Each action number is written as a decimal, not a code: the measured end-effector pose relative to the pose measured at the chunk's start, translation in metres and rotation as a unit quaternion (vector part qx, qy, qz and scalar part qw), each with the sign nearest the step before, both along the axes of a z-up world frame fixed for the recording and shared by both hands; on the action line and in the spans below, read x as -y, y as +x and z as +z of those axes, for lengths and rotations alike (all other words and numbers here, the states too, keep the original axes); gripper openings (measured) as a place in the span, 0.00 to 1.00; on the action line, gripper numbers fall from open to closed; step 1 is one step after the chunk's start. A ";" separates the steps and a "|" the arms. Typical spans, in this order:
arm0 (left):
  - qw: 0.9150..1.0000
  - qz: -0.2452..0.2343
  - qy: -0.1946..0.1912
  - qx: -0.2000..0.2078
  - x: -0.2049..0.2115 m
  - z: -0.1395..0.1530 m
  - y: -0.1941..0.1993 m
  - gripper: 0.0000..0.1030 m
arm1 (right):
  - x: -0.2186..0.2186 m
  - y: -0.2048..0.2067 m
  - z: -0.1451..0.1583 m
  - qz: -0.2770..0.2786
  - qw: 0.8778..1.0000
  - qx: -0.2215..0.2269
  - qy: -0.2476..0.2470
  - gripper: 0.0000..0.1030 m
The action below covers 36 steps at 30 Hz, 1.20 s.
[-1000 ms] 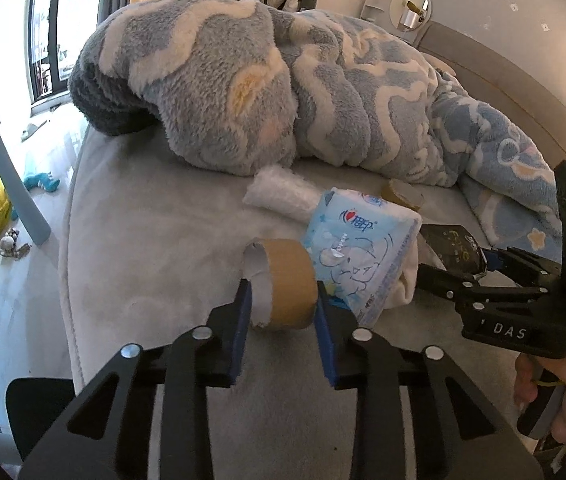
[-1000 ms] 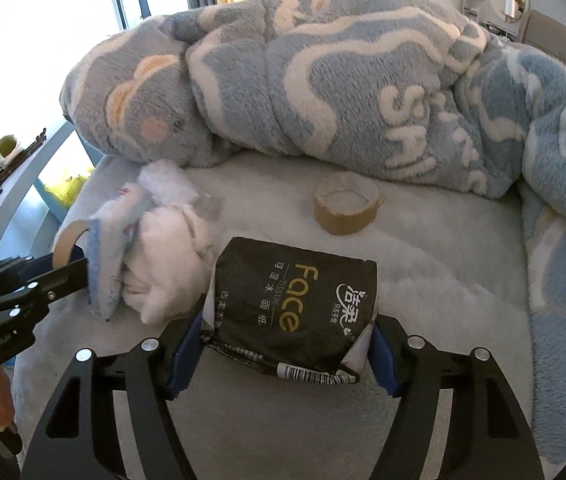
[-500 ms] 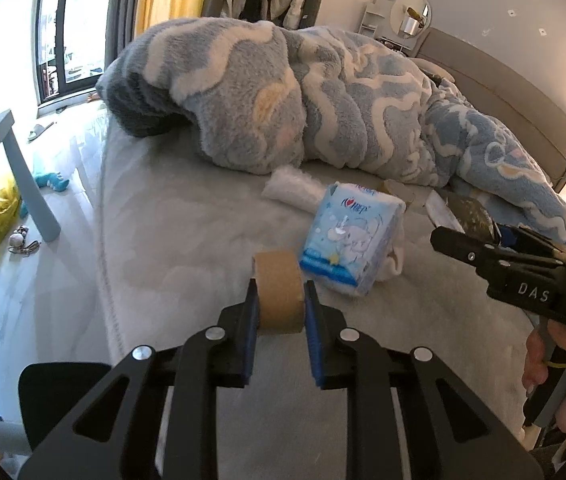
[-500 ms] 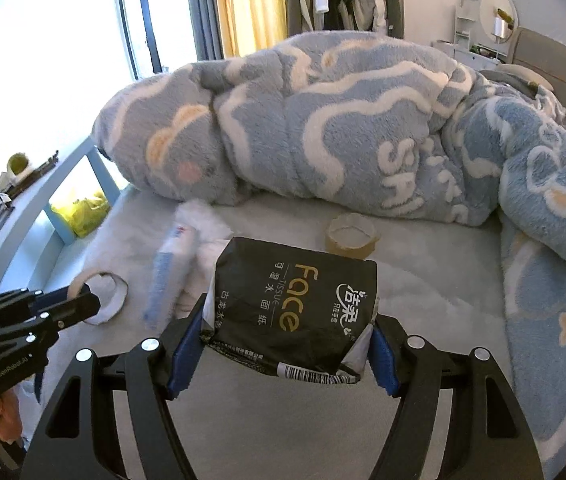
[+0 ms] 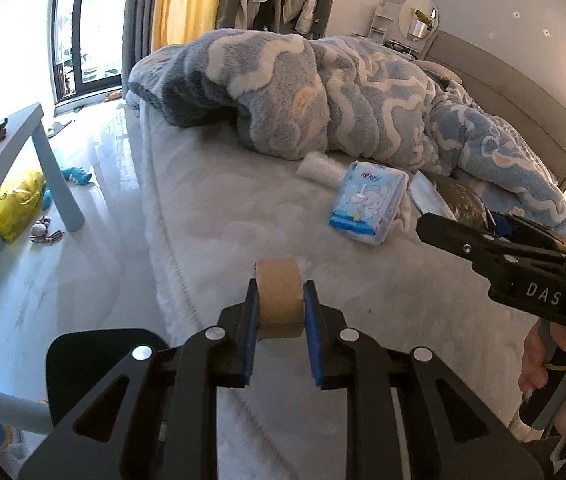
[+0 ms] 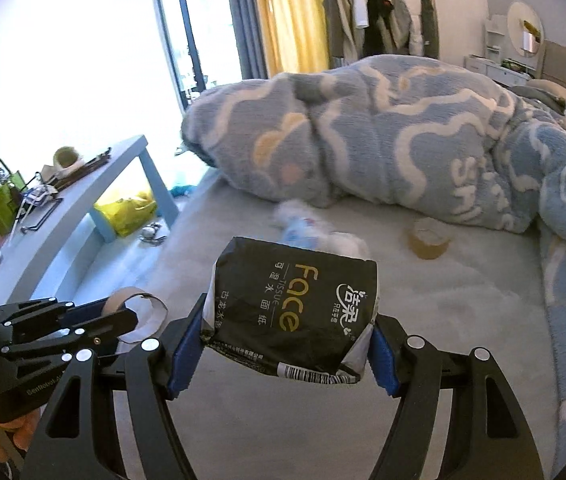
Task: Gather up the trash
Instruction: 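Drop the tape roll from the left tool into the bin while the right tool holds the packet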
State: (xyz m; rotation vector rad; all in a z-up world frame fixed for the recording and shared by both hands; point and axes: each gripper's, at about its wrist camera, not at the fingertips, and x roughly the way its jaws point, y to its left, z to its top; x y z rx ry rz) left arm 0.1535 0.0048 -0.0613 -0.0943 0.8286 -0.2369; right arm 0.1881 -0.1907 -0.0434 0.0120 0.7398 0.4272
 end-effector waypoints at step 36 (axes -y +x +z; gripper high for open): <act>0.985 0.093 0.015 -0.143 -0.192 -0.059 -0.043 0.23 | -0.222 -0.022 -0.019 0.166 0.985 -0.044 0.012 0.69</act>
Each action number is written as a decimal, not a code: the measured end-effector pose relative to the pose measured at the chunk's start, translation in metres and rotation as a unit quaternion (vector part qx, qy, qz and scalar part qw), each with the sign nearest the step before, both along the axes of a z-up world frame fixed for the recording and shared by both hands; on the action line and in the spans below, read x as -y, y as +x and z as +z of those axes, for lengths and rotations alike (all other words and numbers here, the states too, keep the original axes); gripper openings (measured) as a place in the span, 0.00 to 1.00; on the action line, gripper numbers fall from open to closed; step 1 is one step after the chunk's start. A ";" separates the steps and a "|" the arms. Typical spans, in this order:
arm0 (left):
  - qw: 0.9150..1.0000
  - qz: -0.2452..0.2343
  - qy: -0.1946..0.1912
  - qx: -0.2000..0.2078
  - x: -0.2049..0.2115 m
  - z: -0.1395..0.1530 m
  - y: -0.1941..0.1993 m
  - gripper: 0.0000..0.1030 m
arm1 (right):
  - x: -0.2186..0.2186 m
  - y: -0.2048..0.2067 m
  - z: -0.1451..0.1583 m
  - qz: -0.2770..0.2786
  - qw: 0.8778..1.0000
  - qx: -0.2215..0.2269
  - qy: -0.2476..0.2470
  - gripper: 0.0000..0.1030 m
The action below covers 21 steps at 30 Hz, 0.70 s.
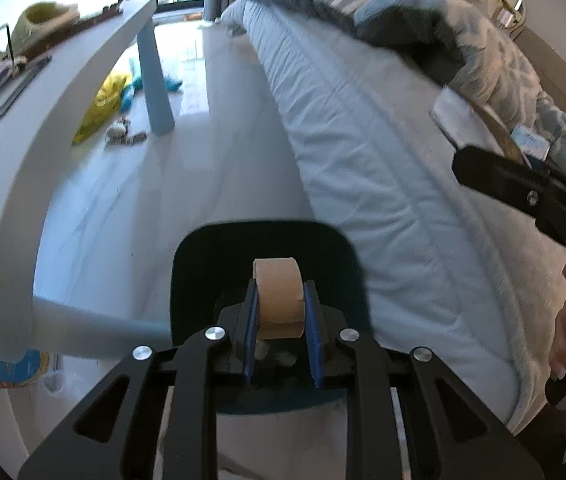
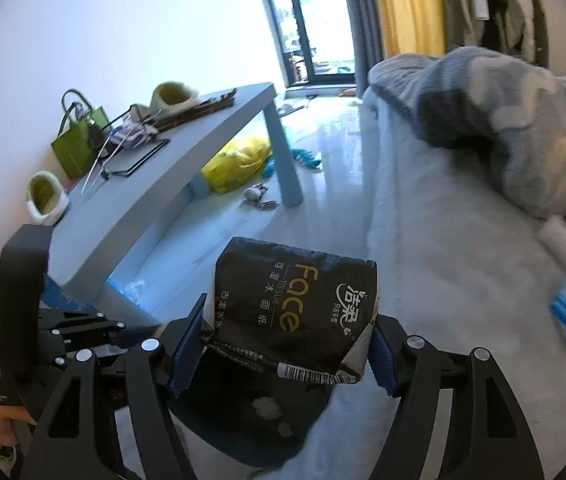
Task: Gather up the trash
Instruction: 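Drop the tape roll from the left tool into the bin while the right tool holds the packet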
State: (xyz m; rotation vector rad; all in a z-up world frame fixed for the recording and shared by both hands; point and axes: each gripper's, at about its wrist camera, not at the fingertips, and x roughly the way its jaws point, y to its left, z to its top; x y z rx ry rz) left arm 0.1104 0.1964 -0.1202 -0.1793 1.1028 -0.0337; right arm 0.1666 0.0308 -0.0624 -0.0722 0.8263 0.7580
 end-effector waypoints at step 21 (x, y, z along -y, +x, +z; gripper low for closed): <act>0.998 -0.014 -0.024 -0.055 -0.022 -0.014 -0.016 0.50 | -0.058 0.002 -0.049 0.019 0.998 -0.035 -0.055 0.69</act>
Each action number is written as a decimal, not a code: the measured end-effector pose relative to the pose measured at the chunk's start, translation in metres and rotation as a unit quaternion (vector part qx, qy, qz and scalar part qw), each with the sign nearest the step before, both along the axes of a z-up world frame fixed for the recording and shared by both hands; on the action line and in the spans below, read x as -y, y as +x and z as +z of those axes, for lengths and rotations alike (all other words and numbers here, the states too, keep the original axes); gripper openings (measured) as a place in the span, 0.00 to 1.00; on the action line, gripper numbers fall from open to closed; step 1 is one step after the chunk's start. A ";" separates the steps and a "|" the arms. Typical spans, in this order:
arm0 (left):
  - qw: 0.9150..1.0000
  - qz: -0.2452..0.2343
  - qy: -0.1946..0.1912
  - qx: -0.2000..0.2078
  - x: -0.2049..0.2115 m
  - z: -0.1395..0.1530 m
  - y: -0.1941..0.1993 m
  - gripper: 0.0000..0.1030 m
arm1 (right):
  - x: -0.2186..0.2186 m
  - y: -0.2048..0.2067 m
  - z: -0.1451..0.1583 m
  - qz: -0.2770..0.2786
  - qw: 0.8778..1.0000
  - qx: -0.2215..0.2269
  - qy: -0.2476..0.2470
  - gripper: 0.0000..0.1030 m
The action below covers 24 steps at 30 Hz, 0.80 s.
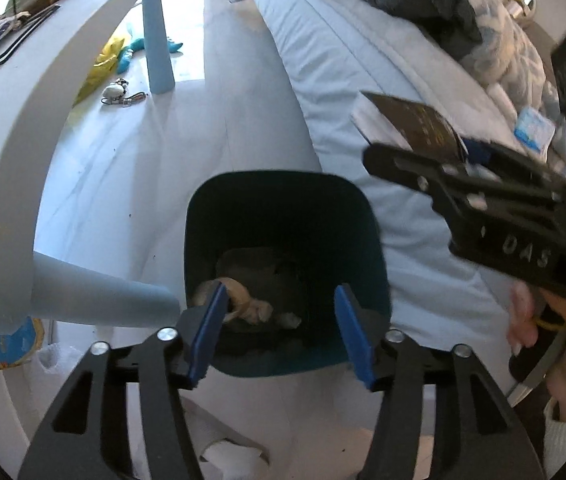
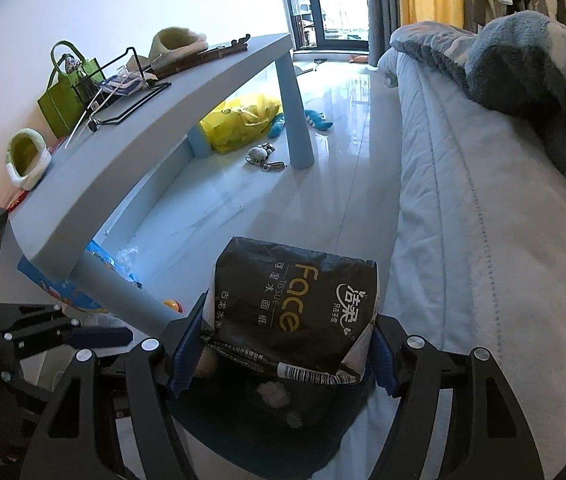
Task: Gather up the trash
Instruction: 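Drop the tape roll from the left tool into the bin while the right tool holds the packet, then lower the black Face packet with the right tool into the teal bin and open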
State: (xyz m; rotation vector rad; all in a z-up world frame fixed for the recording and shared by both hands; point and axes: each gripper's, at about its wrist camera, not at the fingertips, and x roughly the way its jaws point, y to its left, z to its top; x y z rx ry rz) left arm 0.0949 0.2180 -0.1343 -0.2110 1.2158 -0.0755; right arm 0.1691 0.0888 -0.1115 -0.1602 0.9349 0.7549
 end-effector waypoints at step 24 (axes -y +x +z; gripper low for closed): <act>0.996 0.012 -0.009 0.083 -0.016 0.040 -0.013 0.41 | -0.039 0.002 -0.060 0.016 0.995 -0.055 -0.079 0.69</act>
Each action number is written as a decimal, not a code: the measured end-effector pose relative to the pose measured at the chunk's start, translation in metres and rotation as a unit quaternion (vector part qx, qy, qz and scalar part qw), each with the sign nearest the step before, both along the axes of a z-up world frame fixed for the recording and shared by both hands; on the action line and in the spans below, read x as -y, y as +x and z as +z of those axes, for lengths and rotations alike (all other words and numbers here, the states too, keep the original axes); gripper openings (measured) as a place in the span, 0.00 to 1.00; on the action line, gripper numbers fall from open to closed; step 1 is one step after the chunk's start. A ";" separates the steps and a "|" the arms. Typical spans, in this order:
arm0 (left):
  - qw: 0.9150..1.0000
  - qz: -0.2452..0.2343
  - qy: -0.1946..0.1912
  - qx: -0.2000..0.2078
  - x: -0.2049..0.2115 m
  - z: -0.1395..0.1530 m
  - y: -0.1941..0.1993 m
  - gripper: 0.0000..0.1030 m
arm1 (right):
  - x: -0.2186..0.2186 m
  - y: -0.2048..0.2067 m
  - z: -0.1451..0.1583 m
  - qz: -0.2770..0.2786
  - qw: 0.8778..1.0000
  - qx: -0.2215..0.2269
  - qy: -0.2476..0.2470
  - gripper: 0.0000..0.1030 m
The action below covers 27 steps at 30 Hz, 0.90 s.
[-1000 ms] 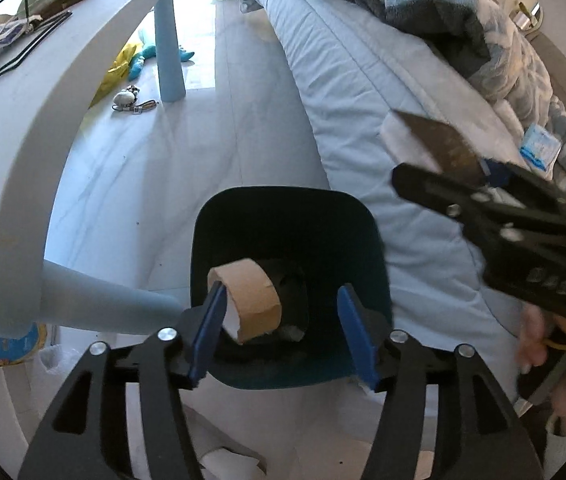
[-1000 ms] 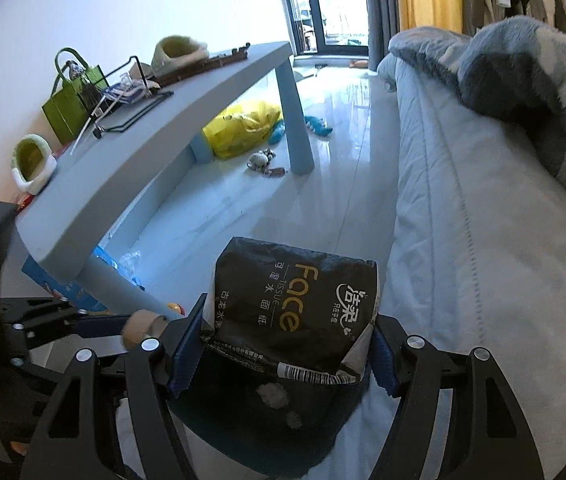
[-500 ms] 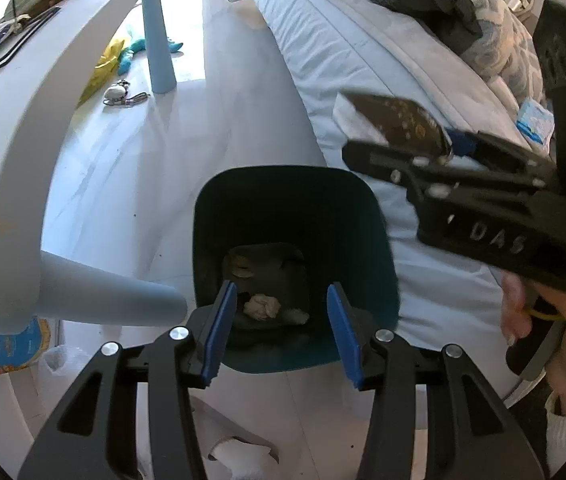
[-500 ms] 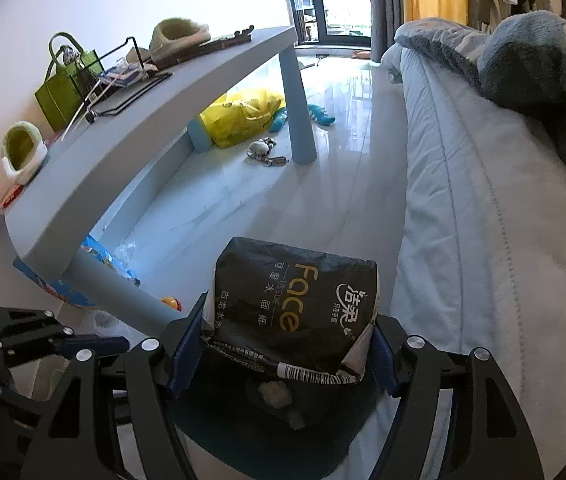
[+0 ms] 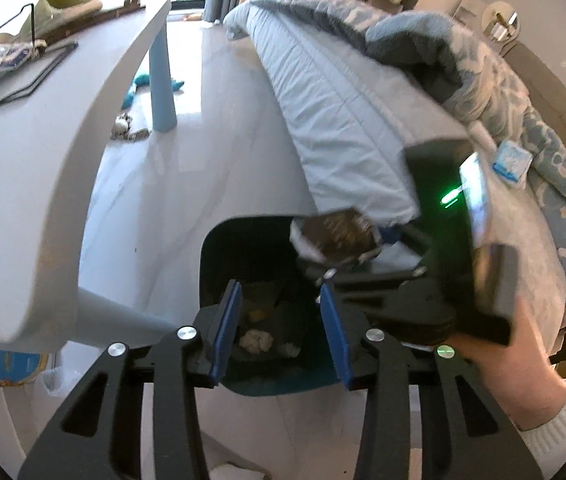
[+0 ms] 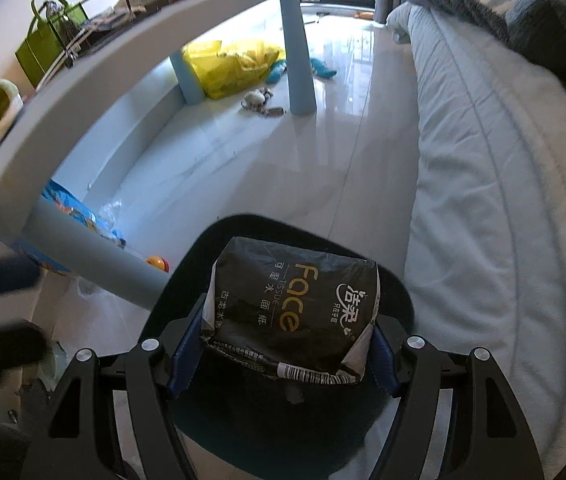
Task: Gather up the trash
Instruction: 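Lower the black Face packet with the right tool into the teal bin and open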
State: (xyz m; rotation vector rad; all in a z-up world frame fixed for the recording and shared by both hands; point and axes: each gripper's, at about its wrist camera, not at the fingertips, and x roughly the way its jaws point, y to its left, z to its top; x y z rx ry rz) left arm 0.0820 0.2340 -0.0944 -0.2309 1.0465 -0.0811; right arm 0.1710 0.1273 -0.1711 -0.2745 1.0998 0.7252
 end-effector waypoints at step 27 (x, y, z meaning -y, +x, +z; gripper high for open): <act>0.982 0.033 0.029 0.185 0.005 0.083 -0.019 0.35 | -0.004 -0.018 -0.037 0.023 0.997 -0.049 -0.051 0.83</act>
